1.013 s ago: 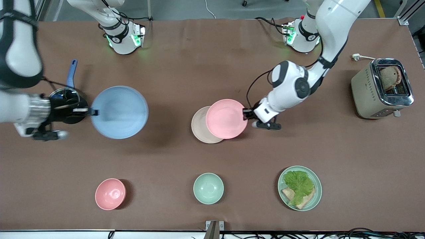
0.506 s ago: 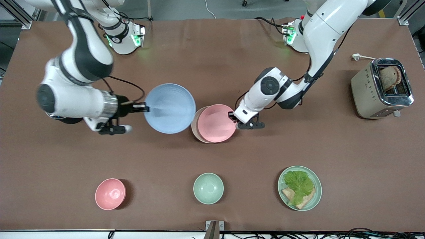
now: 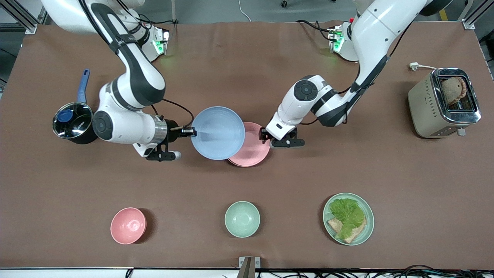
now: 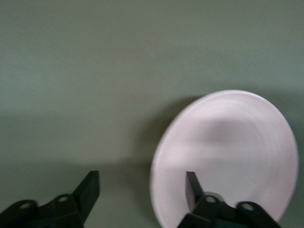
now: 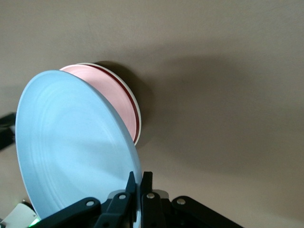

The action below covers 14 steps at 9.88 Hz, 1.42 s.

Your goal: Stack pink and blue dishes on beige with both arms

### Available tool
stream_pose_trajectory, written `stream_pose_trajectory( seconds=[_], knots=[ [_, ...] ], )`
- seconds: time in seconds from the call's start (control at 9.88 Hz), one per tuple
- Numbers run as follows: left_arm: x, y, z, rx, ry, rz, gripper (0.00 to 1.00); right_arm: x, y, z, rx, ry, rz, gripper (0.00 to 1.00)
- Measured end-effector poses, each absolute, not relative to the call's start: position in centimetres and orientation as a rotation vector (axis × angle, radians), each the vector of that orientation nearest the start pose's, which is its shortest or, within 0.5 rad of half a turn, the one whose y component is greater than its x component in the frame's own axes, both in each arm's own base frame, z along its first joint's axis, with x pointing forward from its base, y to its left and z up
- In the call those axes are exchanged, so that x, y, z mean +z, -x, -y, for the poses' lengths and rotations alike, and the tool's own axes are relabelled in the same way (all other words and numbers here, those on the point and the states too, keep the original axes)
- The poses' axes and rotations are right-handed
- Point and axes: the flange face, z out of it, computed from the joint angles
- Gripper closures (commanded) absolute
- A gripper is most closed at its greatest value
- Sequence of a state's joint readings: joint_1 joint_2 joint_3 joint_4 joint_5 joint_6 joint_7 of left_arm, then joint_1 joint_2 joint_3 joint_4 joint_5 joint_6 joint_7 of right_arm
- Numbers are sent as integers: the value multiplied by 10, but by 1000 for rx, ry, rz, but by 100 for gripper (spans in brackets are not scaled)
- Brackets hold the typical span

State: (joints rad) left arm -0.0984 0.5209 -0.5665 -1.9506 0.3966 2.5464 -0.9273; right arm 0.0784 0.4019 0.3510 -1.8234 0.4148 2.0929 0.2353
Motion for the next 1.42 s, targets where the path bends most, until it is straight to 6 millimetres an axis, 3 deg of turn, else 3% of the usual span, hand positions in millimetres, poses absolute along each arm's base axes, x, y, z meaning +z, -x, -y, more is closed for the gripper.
stream_pose_trajectory(
  seconds=[0.3, 0.51, 0.81, 0.91, 1.01, 1.22, 1.32, 1.42],
  knots=[
    [345, -537, 295, -300, 3051, -56, 0, 281, -544, -308, 271, 2690, -122, 98],
    [396, -555, 235, -350, 3010, -98, 0, 251, -533, -334, 246, 2673, -161, 98],
    [484, -564, 148, -272, 3072, -172, 0, 228, -524, -338, 234, 2678, -176, 89],
    [523, -563, 116, -232, 3091, -186, 0, 222, -521, -339, 233, 2680, -183, 57],
    [561, -561, 89, -197, 3104, -185, 0, 217, -518, -342, 241, 2680, -189, 1],
    [631, -552, 47, -153, 3124, -156, 0, 217, -515, -347, 247, 2678, -205, 0],
    [655, -545, 29, -125, 3130, -125, 0, 228, -519, -348, 230, 2676, -207, 0],
    [672, -539, 16, -113, 3133, -99, 0, 259, -525, -346, 202, 2691, -168, 0]
  ],
)
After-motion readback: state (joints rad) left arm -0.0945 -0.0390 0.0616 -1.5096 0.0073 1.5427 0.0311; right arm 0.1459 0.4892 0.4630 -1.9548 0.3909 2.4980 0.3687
